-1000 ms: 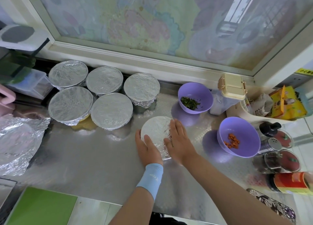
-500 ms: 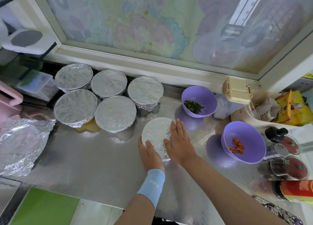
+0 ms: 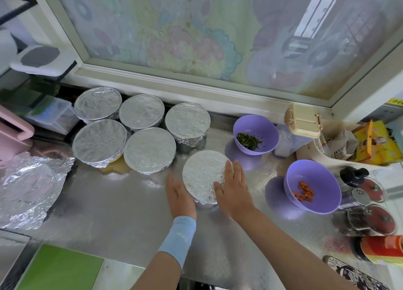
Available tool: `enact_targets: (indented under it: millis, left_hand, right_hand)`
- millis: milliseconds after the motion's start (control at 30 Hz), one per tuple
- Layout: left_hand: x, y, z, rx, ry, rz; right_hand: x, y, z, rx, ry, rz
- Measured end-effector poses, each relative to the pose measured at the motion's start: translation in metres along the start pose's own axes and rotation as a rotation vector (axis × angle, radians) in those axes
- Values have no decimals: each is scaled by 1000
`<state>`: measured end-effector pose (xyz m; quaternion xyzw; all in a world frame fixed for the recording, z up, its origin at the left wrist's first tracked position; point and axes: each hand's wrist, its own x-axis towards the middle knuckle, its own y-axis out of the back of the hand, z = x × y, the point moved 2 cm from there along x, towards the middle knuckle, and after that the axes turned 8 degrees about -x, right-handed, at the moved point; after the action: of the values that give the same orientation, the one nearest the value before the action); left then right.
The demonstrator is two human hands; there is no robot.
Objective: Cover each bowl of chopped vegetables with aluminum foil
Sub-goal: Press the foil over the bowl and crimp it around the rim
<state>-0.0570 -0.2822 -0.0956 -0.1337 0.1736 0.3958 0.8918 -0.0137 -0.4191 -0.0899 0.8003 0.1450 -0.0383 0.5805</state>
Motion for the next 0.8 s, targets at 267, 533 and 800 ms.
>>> enact_targets:
  millis: [267, 533, 800]
  left_hand:
    - [-14, -32, -24, -111, 152, 137]
    - [4, -35, -20, -162, 155, 91]
    - [3, 6, 4, 142, -79, -102]
  right_hand:
    - [-7, -7, -5, 72, -19, -44]
    - [-7, -9, -7, 67, -69, 2]
    - [19, 14, 6, 317, 12, -69]
